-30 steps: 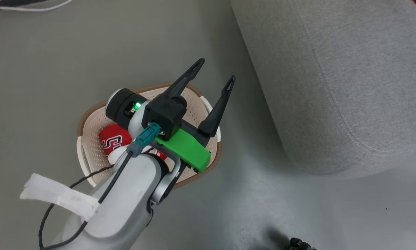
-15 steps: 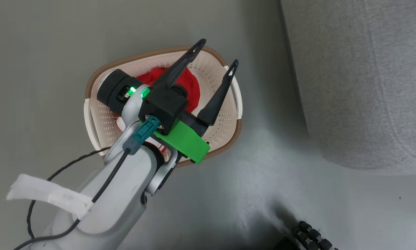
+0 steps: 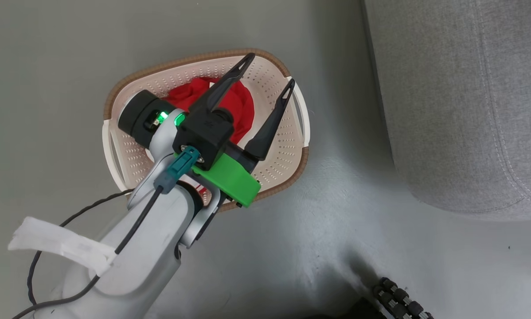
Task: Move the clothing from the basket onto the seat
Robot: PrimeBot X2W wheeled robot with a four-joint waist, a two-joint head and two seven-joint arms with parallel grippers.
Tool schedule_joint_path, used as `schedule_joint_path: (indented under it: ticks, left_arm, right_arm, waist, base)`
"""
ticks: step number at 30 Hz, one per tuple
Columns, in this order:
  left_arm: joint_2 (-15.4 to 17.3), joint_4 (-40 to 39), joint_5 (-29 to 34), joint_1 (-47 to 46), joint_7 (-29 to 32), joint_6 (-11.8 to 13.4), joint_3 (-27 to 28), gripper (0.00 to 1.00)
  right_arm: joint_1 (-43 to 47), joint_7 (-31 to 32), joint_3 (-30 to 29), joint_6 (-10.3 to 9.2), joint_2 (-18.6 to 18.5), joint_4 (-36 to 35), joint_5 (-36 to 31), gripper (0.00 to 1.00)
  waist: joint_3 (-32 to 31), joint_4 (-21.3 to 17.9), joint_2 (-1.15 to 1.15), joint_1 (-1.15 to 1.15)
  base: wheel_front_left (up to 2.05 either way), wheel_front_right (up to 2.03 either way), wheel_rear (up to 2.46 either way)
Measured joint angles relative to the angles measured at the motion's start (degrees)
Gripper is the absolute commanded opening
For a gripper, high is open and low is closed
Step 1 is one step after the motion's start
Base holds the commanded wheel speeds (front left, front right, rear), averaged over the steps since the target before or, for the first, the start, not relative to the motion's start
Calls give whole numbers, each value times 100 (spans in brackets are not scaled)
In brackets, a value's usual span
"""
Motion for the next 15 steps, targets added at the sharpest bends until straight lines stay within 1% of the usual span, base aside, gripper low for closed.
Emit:
schedule_joint_path:
  ticks: [1, 2, 3, 4, 5, 11, 15]
  left_arm:
    - [1, 23, -13, 1, -27, -18, 1, 100]
    - [2, 40, -32, 3, -46, -18, 0, 100]
    - [2, 57, -47, 4, -52, -20, 1, 100]
    - [3, 81, -54, 7, -63, -24, 3, 100]
    - [4, 107, -54, 14, -74, -24, 9, 100]
    - [-8, 269, -149, 130, -249, -25, 82, 100]
    - [-62, 405, -355, 234, -383, -58, 121, 100]
  right_arm:
    - [27, -13, 0, 33, 10, 41, 0, 2]
    - [55, -20, 1, 48, 14, 74, 0, 26]
    - [81, -21, 0, 59, 19, 114, 0, 66]
    - [108, -26, 1, 94, 31, 144, 0, 96]
    - [127, -29, 0, 97, 51, 166, 0, 100]
    - [350, -78, -15, 250, 124, 198, -3, 100]
    - [545, -78, -59, 303, 97, 120, -59, 100]
  waist:
    - [-20, -4, 0, 0]
    - [-42, -7, 0, 0]
    - [-66, -10, 0, 0]
    - [-90, -12, 0, 0]
    - [-115, -14, 0, 0]
    - [-310, -11, 0, 0]
    - [-481, 6, 0, 0]
  base:
    - [0, 0, 0]
    - [0, 0, 0]
    - [0, 0, 0]
    - [0, 0, 0]
    - [0, 0, 0]
    - [0, 0, 0]
    - [0, 0, 0]
